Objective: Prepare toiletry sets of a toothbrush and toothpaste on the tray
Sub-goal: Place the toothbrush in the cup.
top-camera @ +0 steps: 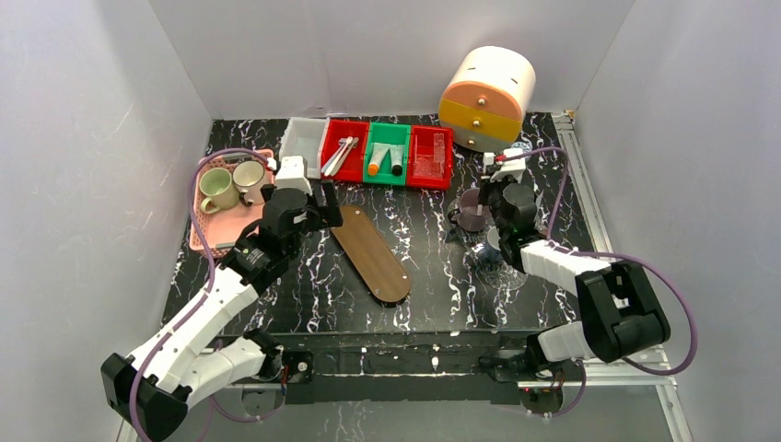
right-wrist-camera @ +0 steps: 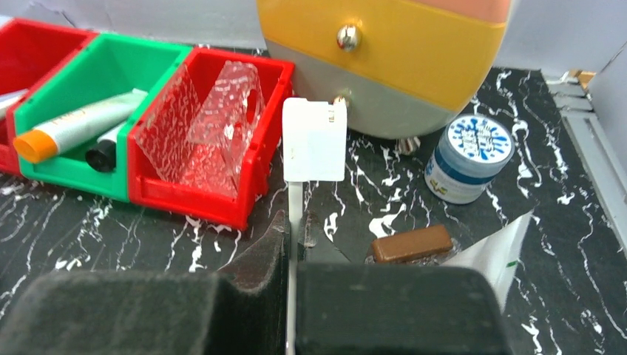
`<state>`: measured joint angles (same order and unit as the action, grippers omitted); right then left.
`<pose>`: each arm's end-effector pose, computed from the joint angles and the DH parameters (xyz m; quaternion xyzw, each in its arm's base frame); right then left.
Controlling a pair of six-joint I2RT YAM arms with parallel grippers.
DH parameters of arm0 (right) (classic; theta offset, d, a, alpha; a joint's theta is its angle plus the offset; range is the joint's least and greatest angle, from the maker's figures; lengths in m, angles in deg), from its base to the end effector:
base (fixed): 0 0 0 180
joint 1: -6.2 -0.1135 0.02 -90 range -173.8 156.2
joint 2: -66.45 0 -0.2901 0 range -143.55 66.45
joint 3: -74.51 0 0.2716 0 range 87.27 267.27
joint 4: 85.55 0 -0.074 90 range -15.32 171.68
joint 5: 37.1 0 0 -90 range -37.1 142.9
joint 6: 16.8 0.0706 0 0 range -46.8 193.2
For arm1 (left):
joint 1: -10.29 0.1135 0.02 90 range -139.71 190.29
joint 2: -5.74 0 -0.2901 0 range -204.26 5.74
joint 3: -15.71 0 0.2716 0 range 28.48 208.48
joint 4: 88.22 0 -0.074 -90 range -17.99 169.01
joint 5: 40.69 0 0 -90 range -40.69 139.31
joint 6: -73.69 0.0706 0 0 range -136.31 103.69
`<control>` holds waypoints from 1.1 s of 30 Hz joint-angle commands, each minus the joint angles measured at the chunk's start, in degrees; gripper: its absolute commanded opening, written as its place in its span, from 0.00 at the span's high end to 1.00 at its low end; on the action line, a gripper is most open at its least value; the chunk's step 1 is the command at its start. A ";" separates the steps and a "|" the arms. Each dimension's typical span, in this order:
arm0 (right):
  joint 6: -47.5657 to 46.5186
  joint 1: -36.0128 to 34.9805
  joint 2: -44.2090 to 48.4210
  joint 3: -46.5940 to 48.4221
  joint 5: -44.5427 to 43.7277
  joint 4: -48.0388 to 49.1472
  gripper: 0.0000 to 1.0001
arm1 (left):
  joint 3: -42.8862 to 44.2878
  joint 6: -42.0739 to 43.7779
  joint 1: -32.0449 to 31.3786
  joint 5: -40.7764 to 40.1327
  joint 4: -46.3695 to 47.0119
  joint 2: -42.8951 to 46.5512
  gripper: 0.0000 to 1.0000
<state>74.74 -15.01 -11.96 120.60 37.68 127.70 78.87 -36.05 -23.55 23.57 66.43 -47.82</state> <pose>0.3175 0.1033 0.2548 -0.0257 0.7011 0.0483 0.7110 0.2230 -0.1126 0.3548 -0.0380 0.7879 -0.1067 0.6053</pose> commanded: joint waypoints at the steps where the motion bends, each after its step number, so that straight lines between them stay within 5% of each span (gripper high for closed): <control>1: 0.85 0.20 -2.12 -1.09 0.07 5.83 0.99 | -0.80 0.98 0.27 -1.10 -0.28 1.47 0.02; 21: 3.23 0.12 -0.68 -3.70 0.37 1.49 0.69 | -1.27 -0.72 0.36 -1.62 0.19 -1.80 0.02; 33: 8.02 0.19 13.54 -3.61 3.75 -9.26 0.51 | 3.64 0.35 2.56 -1.10 -0.96 -10.98 0.02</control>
<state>80.60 -15.01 -3.13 116.62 39.89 121.54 78.52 -36.38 -22.28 23.13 66.46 -55.43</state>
